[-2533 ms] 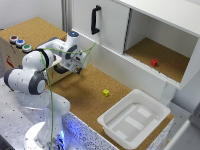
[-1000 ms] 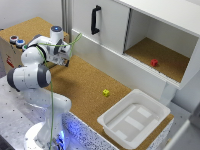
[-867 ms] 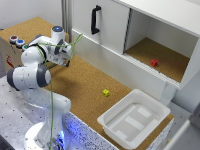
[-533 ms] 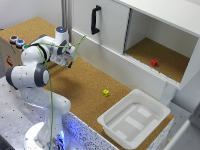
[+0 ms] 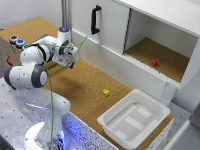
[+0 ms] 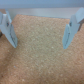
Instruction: Close the cabinet drawer
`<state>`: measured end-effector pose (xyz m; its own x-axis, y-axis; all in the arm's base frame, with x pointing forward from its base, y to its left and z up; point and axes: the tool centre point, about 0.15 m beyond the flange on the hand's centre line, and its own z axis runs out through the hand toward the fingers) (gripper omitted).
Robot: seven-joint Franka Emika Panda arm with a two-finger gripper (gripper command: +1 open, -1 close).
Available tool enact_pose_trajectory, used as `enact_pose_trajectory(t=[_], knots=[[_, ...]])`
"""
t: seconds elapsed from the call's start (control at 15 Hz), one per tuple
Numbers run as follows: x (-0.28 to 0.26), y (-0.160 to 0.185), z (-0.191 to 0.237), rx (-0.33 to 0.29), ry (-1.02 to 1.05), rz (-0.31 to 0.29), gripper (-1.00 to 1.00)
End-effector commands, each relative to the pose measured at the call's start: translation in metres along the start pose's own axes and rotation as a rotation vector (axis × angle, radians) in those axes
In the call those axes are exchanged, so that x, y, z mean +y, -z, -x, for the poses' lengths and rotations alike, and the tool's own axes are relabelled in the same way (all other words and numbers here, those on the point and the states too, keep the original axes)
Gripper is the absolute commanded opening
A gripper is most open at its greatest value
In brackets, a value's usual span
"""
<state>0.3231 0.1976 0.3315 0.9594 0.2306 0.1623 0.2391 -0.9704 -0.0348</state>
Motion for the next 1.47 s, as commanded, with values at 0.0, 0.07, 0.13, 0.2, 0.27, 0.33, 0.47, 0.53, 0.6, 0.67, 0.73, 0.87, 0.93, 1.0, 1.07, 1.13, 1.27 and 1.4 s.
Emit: enact_pose_trajectory(t=[0.0,0.07,0.13,0.2,0.27,0.33,0.47,0.53,0.6,0.67,0.73,0.87,0.93,1.0,1.07,1.13,1.27,1.4], knots=[[0.057,0.009,0.024,0.01,-0.082,0.067,1.0],[0.073,0.011,0.027,0.011,-0.104,0.078,1.0],[0.09,0.013,0.029,0.012,-0.123,0.086,1.0],[0.107,0.015,0.031,0.012,-0.139,0.092,1.0],[0.124,0.016,0.032,0.011,-0.138,0.093,1.0],[0.145,0.013,0.033,0.004,-0.141,0.09,1.0],[0.18,0.005,0.033,-0.007,-0.149,0.077,1.0],[0.199,0.0,0.031,-0.009,-0.157,0.068,1.0],[0.222,-0.005,0.027,-0.004,-0.165,0.056,1.0],[0.24,-0.008,0.024,0.002,-0.165,0.049,1.0],[0.259,-0.011,0.02,0.006,-0.156,0.044,1.0],[0.292,-0.016,0.015,-0.006,-0.13,0.024,1.0],[0.308,-0.018,0.013,-0.01,-0.114,0.009,1.0],[0.32,-0.02,0.01,-0.012,-0.091,-0.008,1.0],[0.328,-0.021,0.006,-0.019,-0.047,0.0,1.0],[0.328,-0.021,0.006,-0.019,-0.047,0.0,1.0],[0.328,-0.021,0.006,-0.019,-0.047,0.0,1.0],[0.328,-0.021,0.006,-0.019,-0.047,0.0,1.0]])
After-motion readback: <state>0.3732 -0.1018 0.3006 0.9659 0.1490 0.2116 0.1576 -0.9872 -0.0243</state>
